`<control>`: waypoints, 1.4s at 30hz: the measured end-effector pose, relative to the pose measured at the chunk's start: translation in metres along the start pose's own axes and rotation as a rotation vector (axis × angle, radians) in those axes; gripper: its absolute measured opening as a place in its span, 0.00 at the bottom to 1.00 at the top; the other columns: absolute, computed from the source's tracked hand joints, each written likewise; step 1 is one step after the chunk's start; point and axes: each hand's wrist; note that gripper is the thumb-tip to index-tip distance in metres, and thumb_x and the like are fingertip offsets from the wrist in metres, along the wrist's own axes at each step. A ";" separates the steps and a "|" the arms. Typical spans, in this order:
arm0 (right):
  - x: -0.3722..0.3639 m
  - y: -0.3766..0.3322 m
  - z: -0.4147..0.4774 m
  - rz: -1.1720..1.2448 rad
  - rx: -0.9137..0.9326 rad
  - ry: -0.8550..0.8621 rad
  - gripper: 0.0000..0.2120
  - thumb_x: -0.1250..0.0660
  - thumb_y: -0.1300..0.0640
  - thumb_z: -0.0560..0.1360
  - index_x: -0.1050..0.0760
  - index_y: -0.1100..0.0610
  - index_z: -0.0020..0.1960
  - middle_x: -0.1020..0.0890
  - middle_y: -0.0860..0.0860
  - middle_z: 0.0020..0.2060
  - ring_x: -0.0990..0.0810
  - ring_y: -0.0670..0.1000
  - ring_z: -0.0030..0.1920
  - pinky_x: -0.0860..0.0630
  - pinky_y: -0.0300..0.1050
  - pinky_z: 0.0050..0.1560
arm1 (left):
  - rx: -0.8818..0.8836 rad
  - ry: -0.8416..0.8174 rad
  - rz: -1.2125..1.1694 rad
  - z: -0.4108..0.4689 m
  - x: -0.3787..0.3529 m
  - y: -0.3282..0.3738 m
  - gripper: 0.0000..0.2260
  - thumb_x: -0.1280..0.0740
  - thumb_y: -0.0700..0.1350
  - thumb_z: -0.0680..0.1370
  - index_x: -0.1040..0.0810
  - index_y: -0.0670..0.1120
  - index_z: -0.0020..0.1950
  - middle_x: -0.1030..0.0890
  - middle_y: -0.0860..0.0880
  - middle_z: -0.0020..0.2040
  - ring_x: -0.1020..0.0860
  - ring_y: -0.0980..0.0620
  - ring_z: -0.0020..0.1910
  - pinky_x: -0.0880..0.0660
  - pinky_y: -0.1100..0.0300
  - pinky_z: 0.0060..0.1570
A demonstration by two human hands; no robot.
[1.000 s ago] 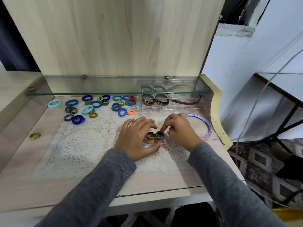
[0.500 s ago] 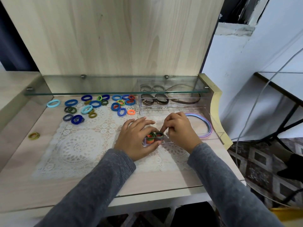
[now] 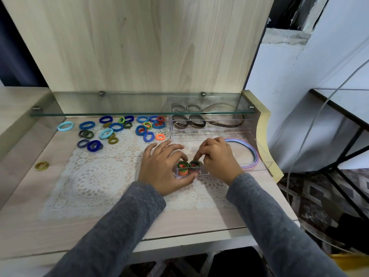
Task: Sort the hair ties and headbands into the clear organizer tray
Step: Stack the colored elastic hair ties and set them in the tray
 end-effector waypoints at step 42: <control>-0.099 -0.140 0.025 -0.009 0.134 -0.159 0.27 0.49 0.48 0.81 0.46 0.59 0.77 0.45 0.55 0.77 0.48 0.53 0.76 0.52 0.50 0.76 | 0.883 -0.300 0.464 -0.047 0.072 -0.136 0.31 0.51 0.60 0.79 0.53 0.52 0.80 0.54 0.51 0.80 0.53 0.46 0.78 0.53 0.43 0.74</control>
Point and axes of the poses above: each hand's wrist, its own z-axis towards the middle knuckle, its own x-axis out of the back of the hand, y = z × x
